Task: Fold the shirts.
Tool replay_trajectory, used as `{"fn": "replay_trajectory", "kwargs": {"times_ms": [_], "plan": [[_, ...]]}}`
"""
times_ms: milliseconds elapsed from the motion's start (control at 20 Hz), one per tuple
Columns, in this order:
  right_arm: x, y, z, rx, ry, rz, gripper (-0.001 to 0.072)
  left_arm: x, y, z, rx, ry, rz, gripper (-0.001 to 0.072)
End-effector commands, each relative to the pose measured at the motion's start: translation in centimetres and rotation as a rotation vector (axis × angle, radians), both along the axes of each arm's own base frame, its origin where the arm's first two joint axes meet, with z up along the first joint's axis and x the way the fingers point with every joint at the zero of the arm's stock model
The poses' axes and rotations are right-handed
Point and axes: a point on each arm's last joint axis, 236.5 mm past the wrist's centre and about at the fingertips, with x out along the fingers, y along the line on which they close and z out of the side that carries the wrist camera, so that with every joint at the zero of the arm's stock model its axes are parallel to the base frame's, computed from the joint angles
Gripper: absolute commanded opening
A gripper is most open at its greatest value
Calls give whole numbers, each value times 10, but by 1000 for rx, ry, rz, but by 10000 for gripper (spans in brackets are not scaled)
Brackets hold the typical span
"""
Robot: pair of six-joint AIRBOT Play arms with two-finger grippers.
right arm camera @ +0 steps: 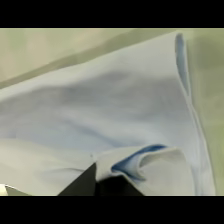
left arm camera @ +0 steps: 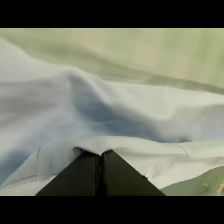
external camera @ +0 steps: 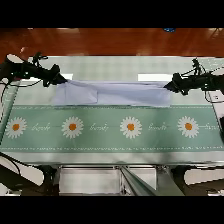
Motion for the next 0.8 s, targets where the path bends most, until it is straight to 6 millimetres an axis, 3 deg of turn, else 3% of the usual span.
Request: {"fn": "replay_trajectory", "kwargs": {"times_ms": [0,50,150,250,350,500,600,650,750], "plan": [[22,-10,-15,-3,-28,-68,164,17,-4,-15,-5,1,9,24],[25,-10,-15,-1,-34,-78,425,18,-4,-14,-4,-1,11,65],[26,-17,-3,8,-47,-66,408,11,2,-4,-10,12,-15,503],[19,-31,29,51,-56,-24,407,-4,32,13,33,62,-57,508],[9,-59,73,67,-90,-20,407,-20,73,42,101,74,-45,508],[-15,-121,120,-63,-163,-135,407,-21,119,114,218,-128,26,508],[-35,-158,127,-178,-185,-237,407,-18,130,168,287,-292,103,507],[-46,-174,119,-220,-173,-307,407,-20,129,195,318,-378,137,508],[-62,-181,85,-211,-125,-402,407,-36,111,230,362,-501,148,507]]}}
